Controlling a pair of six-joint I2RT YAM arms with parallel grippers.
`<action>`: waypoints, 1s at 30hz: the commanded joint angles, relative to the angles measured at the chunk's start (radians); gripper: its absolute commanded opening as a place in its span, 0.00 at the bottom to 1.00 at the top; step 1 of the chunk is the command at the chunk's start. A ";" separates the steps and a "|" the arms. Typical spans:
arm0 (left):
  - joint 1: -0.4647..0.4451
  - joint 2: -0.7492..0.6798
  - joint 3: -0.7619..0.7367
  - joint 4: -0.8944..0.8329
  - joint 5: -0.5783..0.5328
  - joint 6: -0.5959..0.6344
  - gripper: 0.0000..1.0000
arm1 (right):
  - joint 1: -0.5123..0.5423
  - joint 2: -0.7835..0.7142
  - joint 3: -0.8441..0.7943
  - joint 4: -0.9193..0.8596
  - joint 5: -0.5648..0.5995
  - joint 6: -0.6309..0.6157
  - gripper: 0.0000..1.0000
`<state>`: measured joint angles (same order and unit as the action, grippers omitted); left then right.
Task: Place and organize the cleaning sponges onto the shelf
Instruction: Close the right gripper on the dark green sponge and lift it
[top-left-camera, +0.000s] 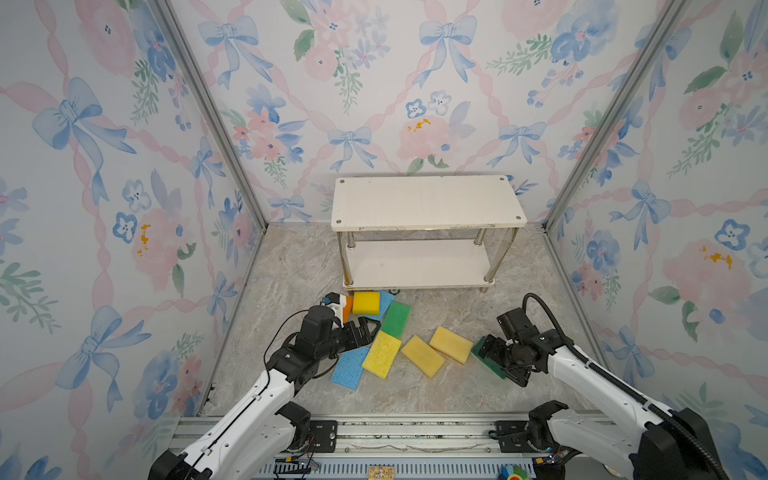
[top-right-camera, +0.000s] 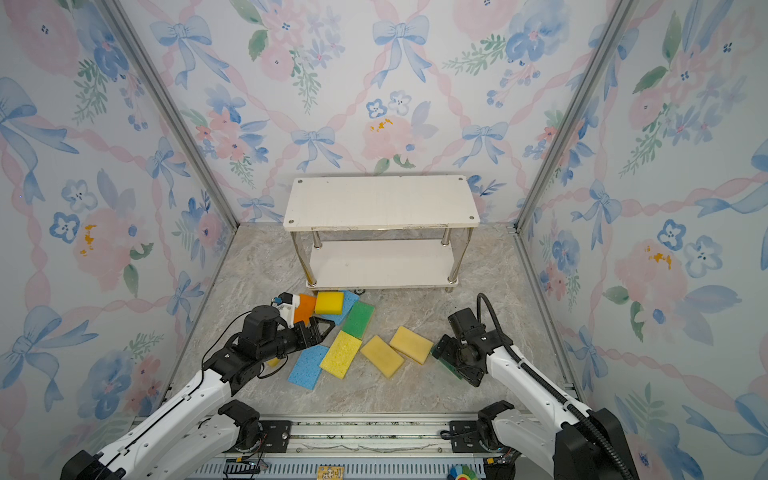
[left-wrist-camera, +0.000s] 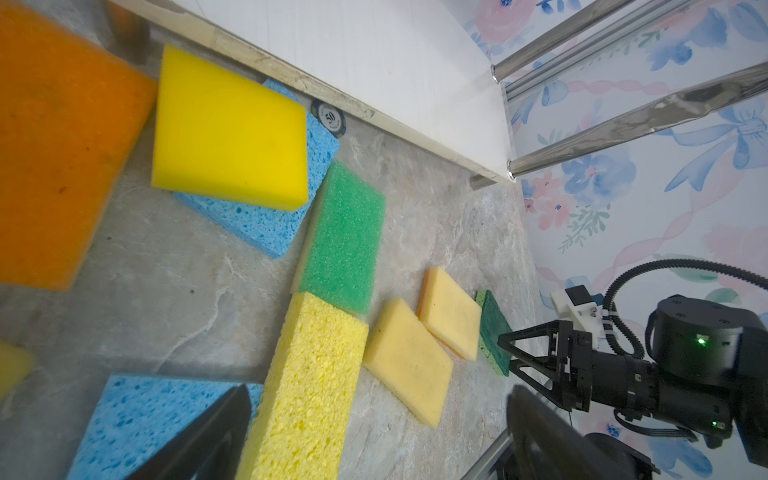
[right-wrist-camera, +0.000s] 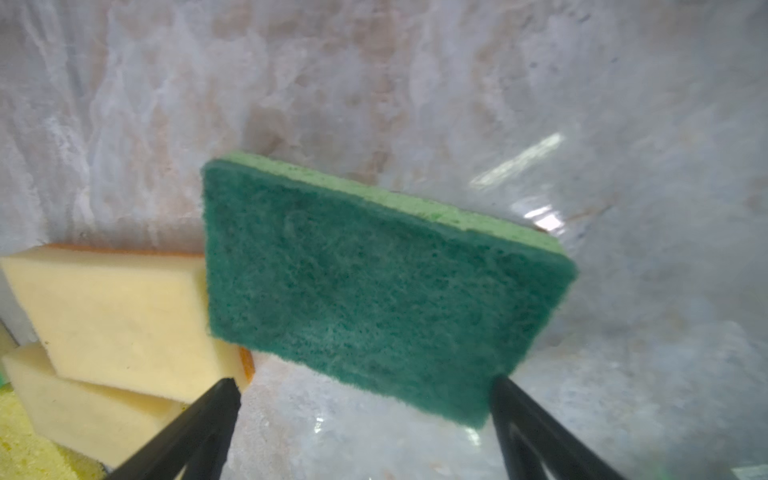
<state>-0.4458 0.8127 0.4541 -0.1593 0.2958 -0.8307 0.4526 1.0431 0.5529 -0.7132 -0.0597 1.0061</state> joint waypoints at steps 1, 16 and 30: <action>-0.005 -0.001 -0.014 -0.005 -0.001 0.023 0.98 | 0.131 0.009 0.020 0.054 0.011 0.141 0.97; -0.005 -0.016 -0.019 -0.006 0.016 0.007 0.98 | 0.192 0.312 0.317 -0.274 0.262 -0.374 0.97; -0.004 -0.008 0.006 -0.004 0.034 -0.003 0.98 | 0.000 0.385 0.280 -0.135 0.104 -0.613 0.97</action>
<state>-0.4458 0.8059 0.4469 -0.1596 0.3229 -0.8318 0.4648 1.4044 0.8326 -0.8738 0.1001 0.4732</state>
